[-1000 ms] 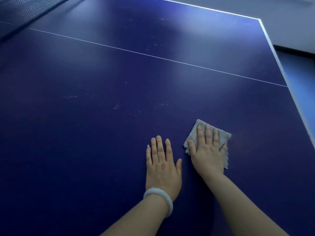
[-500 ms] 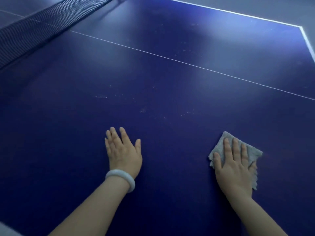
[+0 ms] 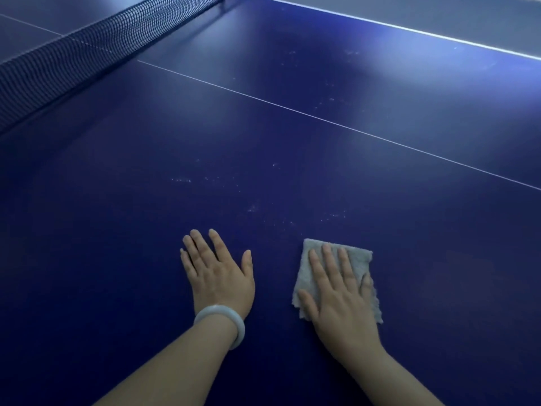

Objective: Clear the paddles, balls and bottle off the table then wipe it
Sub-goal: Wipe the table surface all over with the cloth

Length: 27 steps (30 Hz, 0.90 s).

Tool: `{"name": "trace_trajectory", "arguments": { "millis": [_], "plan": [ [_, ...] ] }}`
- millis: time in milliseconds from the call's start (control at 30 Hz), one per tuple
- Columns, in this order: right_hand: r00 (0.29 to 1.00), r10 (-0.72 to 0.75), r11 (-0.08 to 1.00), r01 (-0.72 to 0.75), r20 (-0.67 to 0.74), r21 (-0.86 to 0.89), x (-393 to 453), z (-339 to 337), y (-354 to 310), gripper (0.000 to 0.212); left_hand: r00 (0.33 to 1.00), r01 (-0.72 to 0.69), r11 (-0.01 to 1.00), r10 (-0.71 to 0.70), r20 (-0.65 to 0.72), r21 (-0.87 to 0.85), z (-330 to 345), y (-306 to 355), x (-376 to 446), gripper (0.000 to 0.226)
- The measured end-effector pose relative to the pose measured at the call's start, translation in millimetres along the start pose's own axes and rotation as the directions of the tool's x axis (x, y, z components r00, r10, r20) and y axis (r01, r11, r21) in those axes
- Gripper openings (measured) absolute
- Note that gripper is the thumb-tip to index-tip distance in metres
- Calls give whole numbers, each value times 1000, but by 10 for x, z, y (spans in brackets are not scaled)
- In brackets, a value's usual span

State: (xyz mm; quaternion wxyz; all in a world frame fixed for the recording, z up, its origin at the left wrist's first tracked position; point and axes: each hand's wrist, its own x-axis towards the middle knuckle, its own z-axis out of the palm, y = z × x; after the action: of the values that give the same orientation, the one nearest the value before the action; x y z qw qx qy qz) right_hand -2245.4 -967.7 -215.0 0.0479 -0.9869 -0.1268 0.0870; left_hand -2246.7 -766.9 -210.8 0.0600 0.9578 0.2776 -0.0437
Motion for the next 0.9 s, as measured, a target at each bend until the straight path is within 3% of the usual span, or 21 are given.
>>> {"name": "trace_trajectory", "arguments": {
  "millis": [67, 167, 233, 300, 367, 433, 500, 600, 667, 733, 800, 867, 900],
  "plan": [
    [988, 153, 988, -153, -11, -15, 174, -48, 367, 69, 1000, 6, 1000, -6, -10, -4, 18, -5, -3, 83],
    [899, 437, 896, -436, 13, 83, 652, -245, 687, 72, 1000, 23, 1000, -23, -14, 8, 30, -2, 6, 83],
    [875, 483, 866, -484, 45, 128, 951, -341, 571, 69, 1000, 29, 1000, -29, -2, 9, 32, 2, 2, 84],
    [937, 345, 929, -350, 60, 119, 1132, -356, 300, 67, 1000, 27, 999, -28, 1, 17, 29, 6, 10, 82],
    [999, 29, 997, -31, 35, 64, 1086, -291, 12, 66, 1000, 25, 999, -25, 3, 28, 21, 4, 17, 84],
    [964, -261, 965, 260, 52, 30, 862, -186, -69, 64, 1000, 26, 999, -26, 1, 22, 16, 0, 9, 88],
    [953, -300, 954, 299, 49, 28, 753, -172, 161, 64, 1000, 30, 999, -30, 0, 10, 10, 7, 8, 89],
    [996, 76, 997, -78, -42, -30, 978, -275, 714, 64, 1000, 26, 999, -26, 7, 23, 11, 11, 13, 89],
    [934, 356, 932, -353, -14, 85, 1284, -401, 889, 64, 1000, 23, 1000, -23, 3, 17, 16, 10, 6, 89],
    [873, 486, 861, -486, 37, 149, 1606, -477, 764, 65, 1000, 27, 1000, -27, 0, 16, 2, 13, 5, 89],
    [910, 408, 900, -414, 73, 138, 1803, -472, 441, 66, 999, 36, 999, -36, 4, 20, -6, 19, 8, 89],
    [995, 92, 991, -96, 43, 89, 1753, -377, 103, 65, 999, 33, 999, -34, 7, 28, 7, 25, 17, 89],
    [994, -100, 993, 98, 34, 59, 1636, -326, -8, 65, 999, 33, 999, -33, 6, 26, 17, 20, 17, 89]
  ]
}}
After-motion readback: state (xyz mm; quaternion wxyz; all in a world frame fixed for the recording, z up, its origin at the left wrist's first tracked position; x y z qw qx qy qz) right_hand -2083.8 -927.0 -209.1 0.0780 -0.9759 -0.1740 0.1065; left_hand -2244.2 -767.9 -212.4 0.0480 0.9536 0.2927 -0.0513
